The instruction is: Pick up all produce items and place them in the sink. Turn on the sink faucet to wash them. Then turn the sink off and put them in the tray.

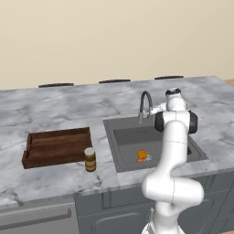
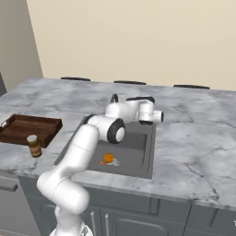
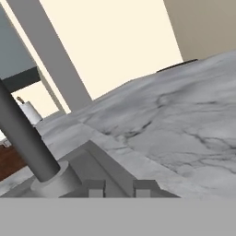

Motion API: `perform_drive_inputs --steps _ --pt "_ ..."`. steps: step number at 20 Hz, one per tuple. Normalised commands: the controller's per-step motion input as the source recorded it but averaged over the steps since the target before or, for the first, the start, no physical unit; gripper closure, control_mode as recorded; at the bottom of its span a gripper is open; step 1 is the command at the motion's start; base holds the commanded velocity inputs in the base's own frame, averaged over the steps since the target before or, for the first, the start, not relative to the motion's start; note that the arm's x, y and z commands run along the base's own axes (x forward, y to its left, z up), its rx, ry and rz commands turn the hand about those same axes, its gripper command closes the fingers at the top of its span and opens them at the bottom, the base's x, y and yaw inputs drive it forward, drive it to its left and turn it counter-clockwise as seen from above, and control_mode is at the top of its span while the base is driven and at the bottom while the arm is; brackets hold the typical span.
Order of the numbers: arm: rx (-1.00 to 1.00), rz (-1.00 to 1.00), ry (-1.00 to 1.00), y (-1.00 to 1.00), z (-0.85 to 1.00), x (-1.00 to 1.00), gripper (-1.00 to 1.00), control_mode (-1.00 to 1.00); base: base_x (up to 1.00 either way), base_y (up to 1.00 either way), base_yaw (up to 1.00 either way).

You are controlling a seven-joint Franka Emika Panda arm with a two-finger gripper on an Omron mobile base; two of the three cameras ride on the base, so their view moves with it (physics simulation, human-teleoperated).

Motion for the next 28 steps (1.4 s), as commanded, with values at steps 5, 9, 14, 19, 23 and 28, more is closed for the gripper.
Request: perform_drive_inputs --steps 5,9,14,19,23,28 --pt "0.00 0.07 0.00 0.58 0.00 0.00 1.00 -1.00 0.00 0.00 0.00" --pt "0.00 0.05 0.00 0.49 -0.01 -0.02 -1.00 -1.00 0.00 0.00 0.00" --pt "0.00 0.02 0.00 0.07 0.00 0.00 -1.00 -1.00 0.00 0.00 0.00" --pt "0.02 0.00 0.00 -0.05 0.01 0.00 -1.00 -1.00 0.00 0.00 0.00" --pt "0.02 0.00 0.00 -0.18 0.08 0.00 -1.00 -1.00 0.00 0.00 0.00" --pt "0.01 0.00 0.00 -0.22 0.21 0.00 -1.00 -1.00 0.00 0.00 0.00"
